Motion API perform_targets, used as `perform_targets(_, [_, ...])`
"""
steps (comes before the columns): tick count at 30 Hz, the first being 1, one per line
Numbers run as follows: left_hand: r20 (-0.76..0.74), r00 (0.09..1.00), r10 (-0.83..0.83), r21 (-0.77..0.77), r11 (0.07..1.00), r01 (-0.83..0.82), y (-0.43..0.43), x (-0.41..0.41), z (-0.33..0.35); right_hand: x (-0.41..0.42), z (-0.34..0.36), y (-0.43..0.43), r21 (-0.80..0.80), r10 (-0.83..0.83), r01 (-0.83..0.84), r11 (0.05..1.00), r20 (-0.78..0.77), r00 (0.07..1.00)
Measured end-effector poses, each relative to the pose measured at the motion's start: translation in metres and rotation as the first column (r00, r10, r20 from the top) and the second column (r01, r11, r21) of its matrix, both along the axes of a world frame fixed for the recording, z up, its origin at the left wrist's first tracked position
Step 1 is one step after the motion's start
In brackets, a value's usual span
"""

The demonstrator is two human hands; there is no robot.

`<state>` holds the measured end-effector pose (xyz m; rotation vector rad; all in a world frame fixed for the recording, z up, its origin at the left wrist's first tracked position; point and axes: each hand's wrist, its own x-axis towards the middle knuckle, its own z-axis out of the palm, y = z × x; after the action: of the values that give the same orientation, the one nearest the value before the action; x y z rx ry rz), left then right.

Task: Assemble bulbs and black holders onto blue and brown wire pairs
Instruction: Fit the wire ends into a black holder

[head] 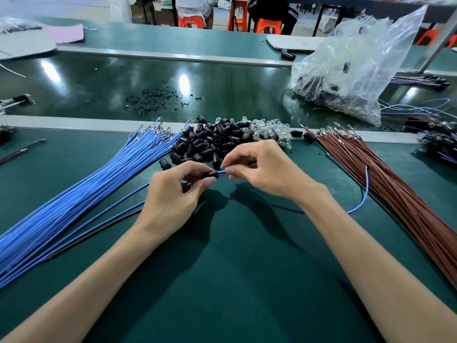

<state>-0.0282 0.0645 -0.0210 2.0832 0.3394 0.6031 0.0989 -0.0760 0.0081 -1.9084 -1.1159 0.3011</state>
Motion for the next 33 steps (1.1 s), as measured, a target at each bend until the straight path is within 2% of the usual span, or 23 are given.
perform_targets(10, [0.013, 1.000, -0.010, -0.086, 0.996, 0.011, -0.001, -0.001, 0.001, 0.002, 0.000, -0.003, -0.093, -0.002, 0.005, 0.996, 0.029, 1.000])
perform_targets(18, [0.014, 1.000, -0.013, -0.155, 0.988, 0.015, 0.000, -0.001, 0.003, 0.000, 0.003, -0.004, -0.066, 0.007, -0.007, 0.998, -0.006, 1.000])
perform_targets(27, [0.026, 0.999, -0.041, -0.167, 0.985, 0.045, 0.000, -0.001, 0.004, 0.002, 0.009, -0.010, -0.027, 0.046, -0.046, 0.999, -0.021, 0.999])
perform_targets(33, [0.013, 0.998, -0.056, -0.137, 0.989, 0.058, 0.000, -0.002, 0.004, -0.004, 0.005, -0.001, -0.024, 0.065, -0.063, 0.998, 0.109, 0.992])
